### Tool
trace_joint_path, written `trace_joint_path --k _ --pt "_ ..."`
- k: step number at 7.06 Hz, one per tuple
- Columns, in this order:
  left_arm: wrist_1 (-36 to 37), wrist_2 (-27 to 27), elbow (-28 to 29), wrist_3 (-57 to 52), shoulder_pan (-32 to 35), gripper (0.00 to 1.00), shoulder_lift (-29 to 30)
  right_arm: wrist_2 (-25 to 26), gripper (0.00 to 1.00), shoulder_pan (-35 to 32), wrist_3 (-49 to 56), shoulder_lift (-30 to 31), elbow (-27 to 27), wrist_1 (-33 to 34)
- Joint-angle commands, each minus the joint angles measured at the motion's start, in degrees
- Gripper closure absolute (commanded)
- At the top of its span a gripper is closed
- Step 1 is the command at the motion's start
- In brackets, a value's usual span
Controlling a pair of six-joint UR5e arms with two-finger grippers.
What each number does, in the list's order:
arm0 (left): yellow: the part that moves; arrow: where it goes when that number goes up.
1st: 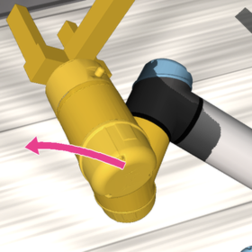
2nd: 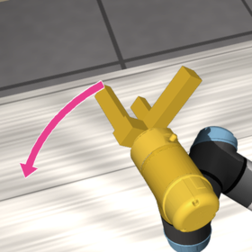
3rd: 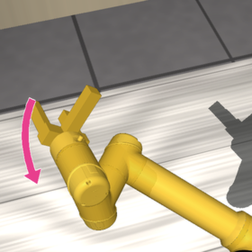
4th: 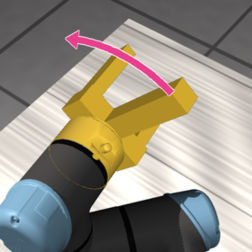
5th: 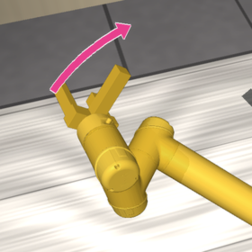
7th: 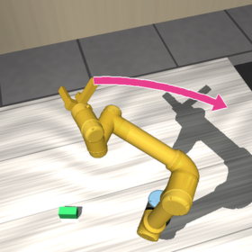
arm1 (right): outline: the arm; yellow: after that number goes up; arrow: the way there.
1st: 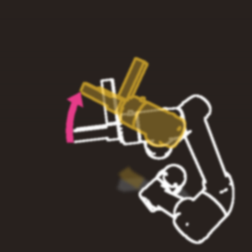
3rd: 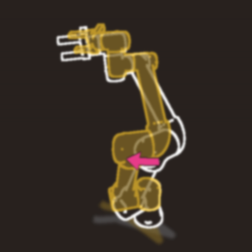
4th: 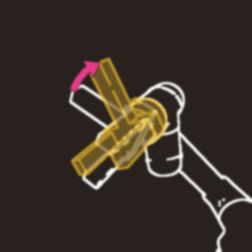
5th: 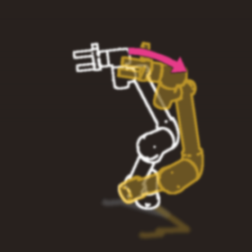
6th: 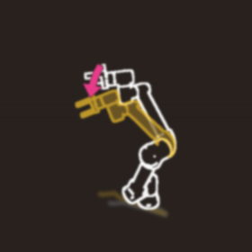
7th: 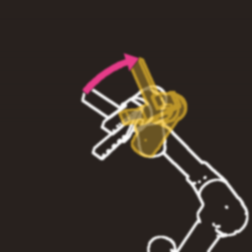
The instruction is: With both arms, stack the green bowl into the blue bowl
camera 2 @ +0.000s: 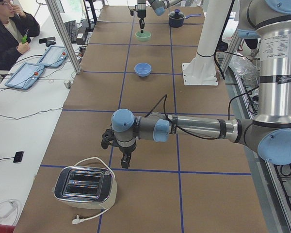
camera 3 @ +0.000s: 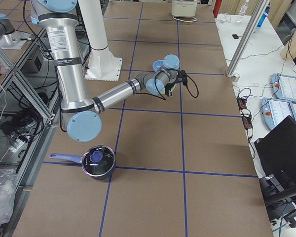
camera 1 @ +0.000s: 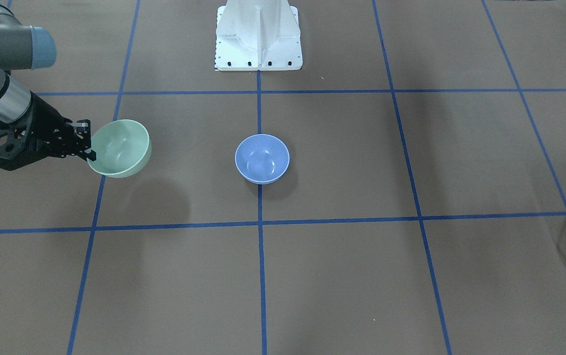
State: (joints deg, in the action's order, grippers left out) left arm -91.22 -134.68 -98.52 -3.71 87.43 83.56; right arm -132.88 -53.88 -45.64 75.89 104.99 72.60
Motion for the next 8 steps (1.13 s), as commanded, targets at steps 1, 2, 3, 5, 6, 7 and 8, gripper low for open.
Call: trace_joint_path --k 1,2,3,5,6,7,8 --pt "0.0 -0.1 -1.1 -1.4 0.5 0.02 -2.1 7.5 1.00 6.8 -10.1 -10.3 -0.1 6.0" --pt "0.0 0.0 -0.8 -1.4 0.5 0.02 -2.1 11.3 1.00 11.1 -14.0 -13.7 -0.7 7.3" --pt "0.0 0.0 -0.9 -1.4 0.5 0.02 -2.0 15.1 1.00 14.8 -16.6 -17.2 -1.2 10.3" --pt "-0.1 0.0 -0.6 -1.3 0.4 0.02 -2.0 21.9 1.00 20.6 -20.9 -21.9 -3.2 12.9" --pt "-0.1 0.0 -0.5 -1.2 0.4 0.02 -2.0 23.7 1.00 22.0 -21.2 -23.8 -5.6 12.7" --pt "-0.1 0.0 -0.5 -1.1 0.4 0.02 -2.0 23.9 1.00 22.0 -21.2 -24.6 -7.4 12.5" --pt "-0.1 0.0 -0.5 -1.0 0.4 0.02 -2.0 24.0 1.00 22.3 -21.0 -24.6 -9.0 11.9"
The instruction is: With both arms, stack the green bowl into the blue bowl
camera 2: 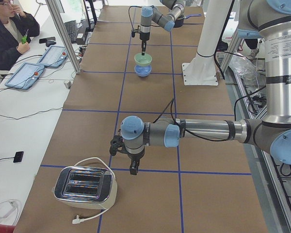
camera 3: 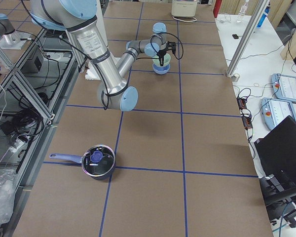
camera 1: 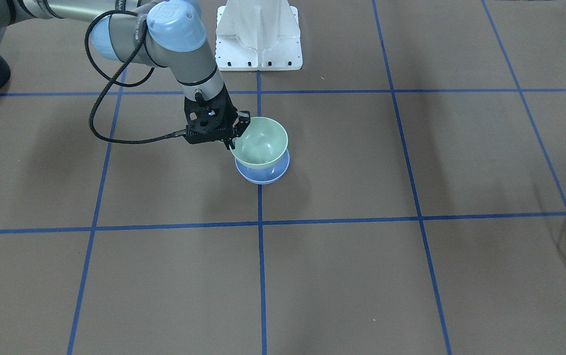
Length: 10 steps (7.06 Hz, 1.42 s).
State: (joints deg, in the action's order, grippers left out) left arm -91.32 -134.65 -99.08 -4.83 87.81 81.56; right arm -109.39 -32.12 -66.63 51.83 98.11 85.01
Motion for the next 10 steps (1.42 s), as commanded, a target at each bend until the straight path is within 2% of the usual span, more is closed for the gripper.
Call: trace_joint_path --k 1,3,10 --pt "0.0 0.0 0.0 0.2 0.0 0.02 0.0 0.5 1.00 0.8 0.0 -0.4 -3.3 -2.2" --pt "0.0 0.0 0.1 0.3 -0.1 0.02 0.0 0.5 1.00 1.4 0.0 -0.4 -4.9 -3.3" --pt "0.0 0.0 0.2 0.3 -0.1 0.02 0.1 0.5 1.00 1.9 0.1 -0.2 -5.4 -3.6"
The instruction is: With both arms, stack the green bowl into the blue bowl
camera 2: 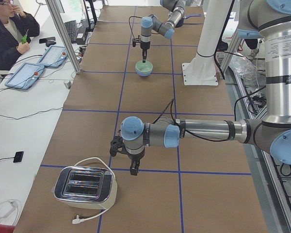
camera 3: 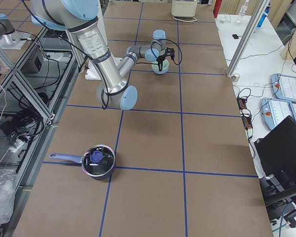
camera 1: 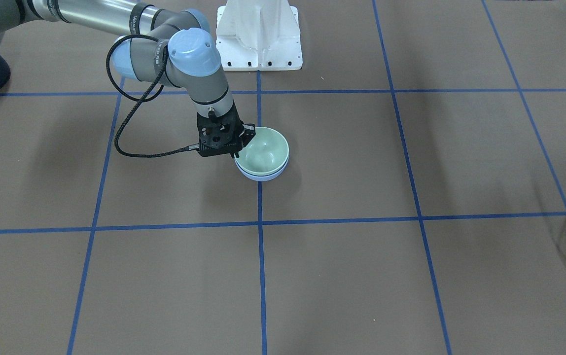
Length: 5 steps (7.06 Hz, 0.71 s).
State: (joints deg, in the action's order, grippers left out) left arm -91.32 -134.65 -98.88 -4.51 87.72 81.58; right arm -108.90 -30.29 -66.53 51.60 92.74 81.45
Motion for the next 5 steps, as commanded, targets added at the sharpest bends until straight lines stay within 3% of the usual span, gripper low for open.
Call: trace_joint_path --k 1,5 --pt "0.0 0.0 0.0 0.0 0.0 0.02 0.1 0.0 1.00 0.0 0.0 0.0 0.0 -0.1" --pt "0.0 0.0 0.0 0.0 0.0 0.02 0.1 0.0 1.00 0.0 0.1 -0.1 -0.5 -0.2"
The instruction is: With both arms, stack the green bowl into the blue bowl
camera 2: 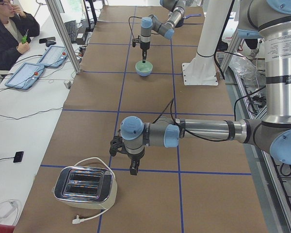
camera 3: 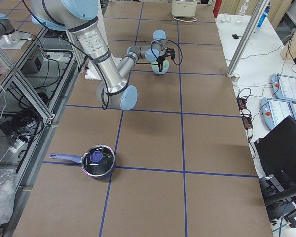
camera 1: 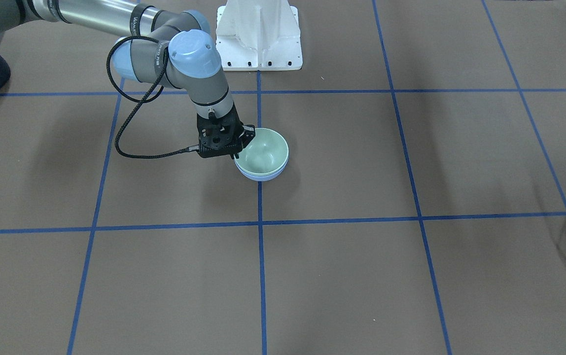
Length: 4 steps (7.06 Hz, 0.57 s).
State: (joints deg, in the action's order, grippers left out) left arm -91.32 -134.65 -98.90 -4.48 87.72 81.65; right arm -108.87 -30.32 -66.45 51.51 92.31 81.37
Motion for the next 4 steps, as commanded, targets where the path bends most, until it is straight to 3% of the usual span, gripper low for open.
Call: trace_joint_path --k 1,3,4 --pt "0.0 0.0 0.0 0.0 0.0 0.02 0.0 0.0 0.98 0.0 0.0 0.0 -0.3 -1.0" --pt "-0.1 0.0 0.0 0.0 0.0 0.02 0.0 0.1 0.28 0.0 -0.2 0.1 -1.9 -4.2" --pt "0.0 0.0 0.0 0.0 0.0 0.02 0.0 1.5 0.01 0.0 -2.0 -0.2 -1.9 -4.3"
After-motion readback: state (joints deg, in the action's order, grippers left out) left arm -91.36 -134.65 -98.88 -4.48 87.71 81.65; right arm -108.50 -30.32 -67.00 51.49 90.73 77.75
